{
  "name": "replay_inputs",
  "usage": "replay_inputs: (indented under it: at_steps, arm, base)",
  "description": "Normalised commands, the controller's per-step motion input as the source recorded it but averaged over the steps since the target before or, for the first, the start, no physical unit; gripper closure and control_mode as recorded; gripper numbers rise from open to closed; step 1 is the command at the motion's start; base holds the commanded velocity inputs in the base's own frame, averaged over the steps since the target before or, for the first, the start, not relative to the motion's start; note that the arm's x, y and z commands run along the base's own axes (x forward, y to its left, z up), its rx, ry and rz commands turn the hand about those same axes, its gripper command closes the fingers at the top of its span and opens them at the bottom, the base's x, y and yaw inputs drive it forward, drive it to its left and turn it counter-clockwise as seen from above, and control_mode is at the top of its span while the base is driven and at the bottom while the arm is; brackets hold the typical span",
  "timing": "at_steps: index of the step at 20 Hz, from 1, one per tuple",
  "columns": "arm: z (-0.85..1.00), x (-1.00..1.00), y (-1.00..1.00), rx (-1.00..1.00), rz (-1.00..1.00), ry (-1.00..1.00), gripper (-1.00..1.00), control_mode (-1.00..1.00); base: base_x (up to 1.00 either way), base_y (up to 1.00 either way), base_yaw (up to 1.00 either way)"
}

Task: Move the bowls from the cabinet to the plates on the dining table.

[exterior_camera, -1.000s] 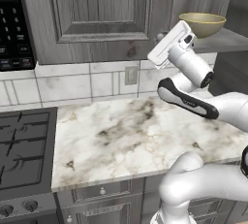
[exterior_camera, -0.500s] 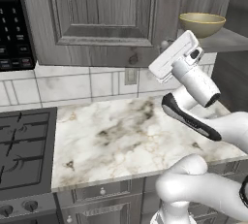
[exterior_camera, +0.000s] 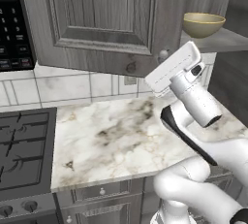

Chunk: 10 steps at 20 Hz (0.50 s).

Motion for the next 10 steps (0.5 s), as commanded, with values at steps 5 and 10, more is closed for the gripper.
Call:
replay_inputs:
  at_steps: [5, 10]
  arm:
    - [0.0, -0.85, 0.91, 0.0, 0.01, -0.05, -1.0, -1.0]
    - [0.2, -0.86, 0.44, 0.08, 0.0, -0.02, -1.0, -1.0]
  base:
    - [0.0, 0.0, 0.0]
    - [0.0, 0.0, 0.0]
